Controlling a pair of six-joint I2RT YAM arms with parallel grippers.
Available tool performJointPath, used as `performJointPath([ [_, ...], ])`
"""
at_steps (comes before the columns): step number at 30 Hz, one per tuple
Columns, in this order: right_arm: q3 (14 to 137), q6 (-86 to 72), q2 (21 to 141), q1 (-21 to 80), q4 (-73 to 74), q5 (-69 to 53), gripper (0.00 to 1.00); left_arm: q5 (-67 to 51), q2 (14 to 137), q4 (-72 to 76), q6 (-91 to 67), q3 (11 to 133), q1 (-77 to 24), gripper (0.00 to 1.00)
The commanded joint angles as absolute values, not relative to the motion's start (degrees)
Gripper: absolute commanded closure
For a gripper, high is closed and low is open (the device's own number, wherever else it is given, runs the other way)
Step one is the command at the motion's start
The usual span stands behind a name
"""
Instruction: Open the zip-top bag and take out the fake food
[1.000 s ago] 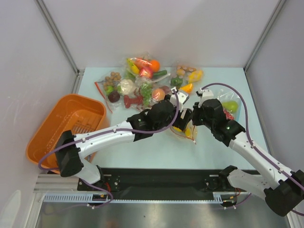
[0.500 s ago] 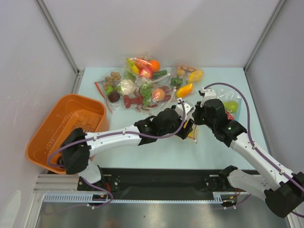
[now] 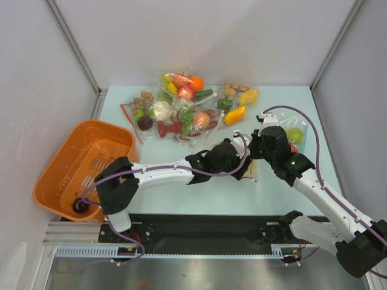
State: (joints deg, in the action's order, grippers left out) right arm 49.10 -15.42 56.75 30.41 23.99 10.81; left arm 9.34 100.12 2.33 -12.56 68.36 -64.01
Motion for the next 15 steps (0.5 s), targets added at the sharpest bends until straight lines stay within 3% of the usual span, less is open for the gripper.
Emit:
performJointPath([
  [1, 48.0, -17.2, 56.1, 30.7, 21.1, 9.1, 1.0, 12.5, 102.8, 7.5, -13.1, 71.0, -64.3, 0.18],
  [5, 47.9, -17.0, 54.6, 29.2, 21.0, 9.9, 1.0, 14.6, 104.9, 6.9, -12.5, 71.9, -64.2, 0.18],
  [7, 48.6, -16.1, 53.2, 27.5, 22.1, 10.2, 0.95, 15.3, 105.3, 6.8, -12.5, 71.5, -64.2, 0.18],
  [11, 49.8, -15.3, 49.9, 24.6, 23.5, 8.7, 0.67, 15.5, 105.1, 7.6, -13.1, 69.6, -63.7, 0.18],
  [15, 50.0, -15.6, 46.4, 22.6, 23.9, 5.0, 0.53, 15.6, 104.9, 7.8, -13.3, 68.6, -63.3, 0.18],
])
